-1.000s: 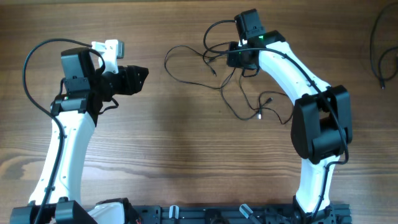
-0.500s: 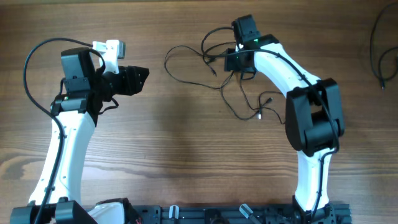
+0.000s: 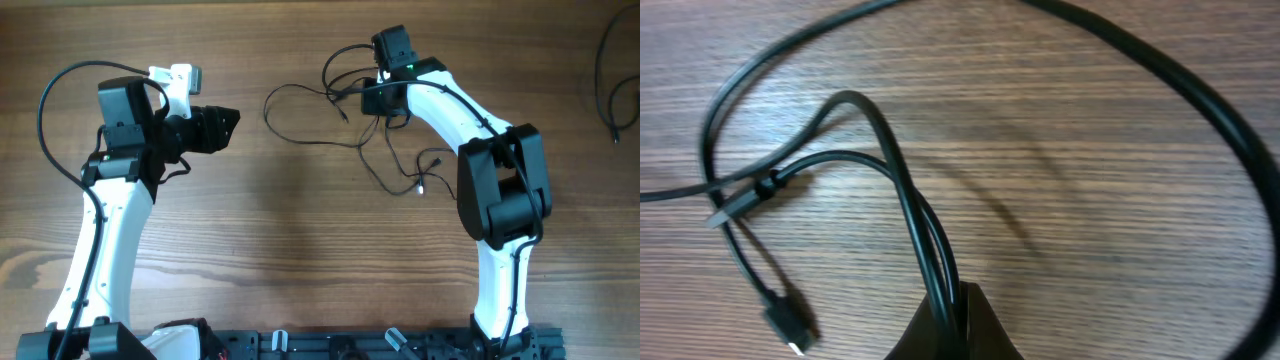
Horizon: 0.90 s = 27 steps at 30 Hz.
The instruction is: Untangle cables
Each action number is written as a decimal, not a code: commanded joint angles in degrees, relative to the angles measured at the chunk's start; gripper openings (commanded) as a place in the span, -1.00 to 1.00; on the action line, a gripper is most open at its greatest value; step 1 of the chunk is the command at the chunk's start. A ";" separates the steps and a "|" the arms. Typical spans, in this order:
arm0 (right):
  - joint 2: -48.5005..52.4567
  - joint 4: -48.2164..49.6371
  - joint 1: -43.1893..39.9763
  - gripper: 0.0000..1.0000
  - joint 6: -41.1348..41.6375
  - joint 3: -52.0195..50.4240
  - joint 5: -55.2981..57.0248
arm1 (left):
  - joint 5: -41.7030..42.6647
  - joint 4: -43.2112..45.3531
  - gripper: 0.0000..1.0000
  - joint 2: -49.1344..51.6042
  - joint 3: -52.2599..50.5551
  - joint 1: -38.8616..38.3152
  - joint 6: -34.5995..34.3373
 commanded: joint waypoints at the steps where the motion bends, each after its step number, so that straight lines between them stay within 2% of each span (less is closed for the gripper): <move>1: 0.92 0.98 0.24 -0.91 1.97 0.42 -6.60 | 1.11 -0.07 0.18 -0.85 -0.31 0.17 1.11; 7: -7.34 -1.18 0.11 -0.91 2.40 1.92 -7.26 | 1.11 -0.07 0.19 -0.85 -0.31 0.17 1.11; 15: -28.04 -11.98 0.02 -0.91 3.37 1.92 -6.88 | 1.14 -0.13 0.20 -0.85 -0.31 0.17 1.09; 24: -46.16 -13.73 0.02 -0.91 3.34 1.92 -7.50 | 2.49 -3.19 0.19 -0.85 -0.31 0.11 1.11; 27: -51.17 -18.47 0.02 -0.91 2.91 2.91 -6.34 | 3.72 -3.28 0.19 -0.85 -0.31 0.09 1.11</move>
